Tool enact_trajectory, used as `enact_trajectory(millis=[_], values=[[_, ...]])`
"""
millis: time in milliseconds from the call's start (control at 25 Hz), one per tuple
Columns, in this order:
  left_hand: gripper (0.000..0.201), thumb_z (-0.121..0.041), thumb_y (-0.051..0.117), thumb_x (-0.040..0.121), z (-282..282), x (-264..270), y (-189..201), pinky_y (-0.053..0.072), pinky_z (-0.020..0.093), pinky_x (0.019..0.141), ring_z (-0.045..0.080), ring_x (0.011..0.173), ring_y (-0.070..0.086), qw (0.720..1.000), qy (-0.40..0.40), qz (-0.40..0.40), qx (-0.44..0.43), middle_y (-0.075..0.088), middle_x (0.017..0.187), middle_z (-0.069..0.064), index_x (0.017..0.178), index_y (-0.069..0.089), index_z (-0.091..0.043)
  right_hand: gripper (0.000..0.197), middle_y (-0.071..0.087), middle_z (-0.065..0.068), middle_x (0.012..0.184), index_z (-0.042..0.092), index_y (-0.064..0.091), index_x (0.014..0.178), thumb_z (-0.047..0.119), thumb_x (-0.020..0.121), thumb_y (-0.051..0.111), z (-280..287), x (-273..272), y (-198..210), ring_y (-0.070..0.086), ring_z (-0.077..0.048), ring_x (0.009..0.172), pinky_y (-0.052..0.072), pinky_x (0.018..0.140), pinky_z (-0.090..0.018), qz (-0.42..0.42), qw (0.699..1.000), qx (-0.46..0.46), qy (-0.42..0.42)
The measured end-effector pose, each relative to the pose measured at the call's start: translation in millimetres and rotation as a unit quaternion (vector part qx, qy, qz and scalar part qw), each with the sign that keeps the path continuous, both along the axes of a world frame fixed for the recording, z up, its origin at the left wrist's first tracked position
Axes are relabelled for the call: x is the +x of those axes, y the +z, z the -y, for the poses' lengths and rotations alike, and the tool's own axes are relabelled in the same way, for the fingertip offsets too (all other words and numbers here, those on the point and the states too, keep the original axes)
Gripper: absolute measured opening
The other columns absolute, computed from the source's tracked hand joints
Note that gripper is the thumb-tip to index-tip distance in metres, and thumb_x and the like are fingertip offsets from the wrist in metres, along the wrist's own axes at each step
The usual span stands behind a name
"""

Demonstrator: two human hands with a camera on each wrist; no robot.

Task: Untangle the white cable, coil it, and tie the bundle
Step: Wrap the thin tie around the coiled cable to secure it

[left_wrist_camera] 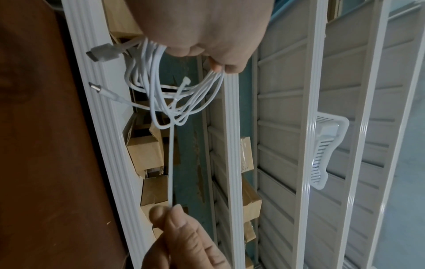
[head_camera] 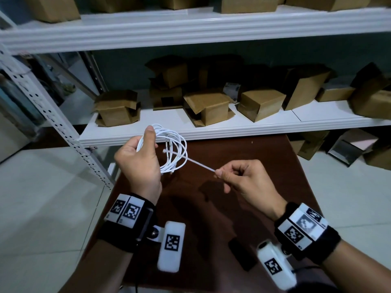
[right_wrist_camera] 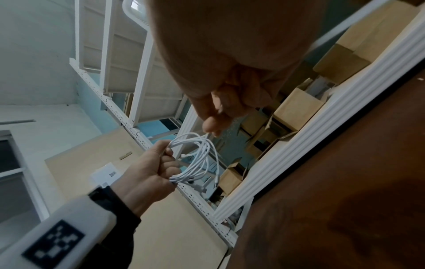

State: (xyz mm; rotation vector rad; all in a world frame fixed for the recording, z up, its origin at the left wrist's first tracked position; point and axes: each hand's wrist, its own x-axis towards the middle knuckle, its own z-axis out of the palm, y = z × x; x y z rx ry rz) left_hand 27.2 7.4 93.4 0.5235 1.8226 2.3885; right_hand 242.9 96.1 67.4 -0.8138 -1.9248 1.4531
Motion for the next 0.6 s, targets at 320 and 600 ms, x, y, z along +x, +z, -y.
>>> enact_trajectory(millis=[320, 600], values=[[0.035, -0.018, 0.070, 0.101, 9.5, 18.0, 10.7, 0.039, 0.019, 0.053, -0.003, 0.052, 0.045, 0.985, 0.015, -0.171, 0.023, 0.051, 0.055, -0.017, 0.069, 0.063, -0.005, 0.019, 0.049, -0.007, 0.045, -0.001, 0.080, 0.092, 0.010, 0.097, 0.065, 9.9, -7.9, 3.2, 0.038, -0.010, 0.043, 0.034, 0.053, -0.017, -0.004, 0.989, -0.148, 0.020], [0.033, -0.021, 0.073, 0.099, 11.1, 43.3, 2.0, 0.041, 0.028, 0.048, 0.007, 0.050, 0.048, 0.971, -0.030, -0.236, -0.021, 0.056, 0.056, 0.001, 0.068, 0.066, -0.010, 0.022, 0.044, -0.006, 0.046, -0.004, 0.078, 0.099, 0.013, 0.099, 0.064, 12.0, -10.1, 8.4, 0.033, -0.007, 0.039, 0.028, 0.041, -0.014, -0.031, 0.980, -0.192, 0.030]])
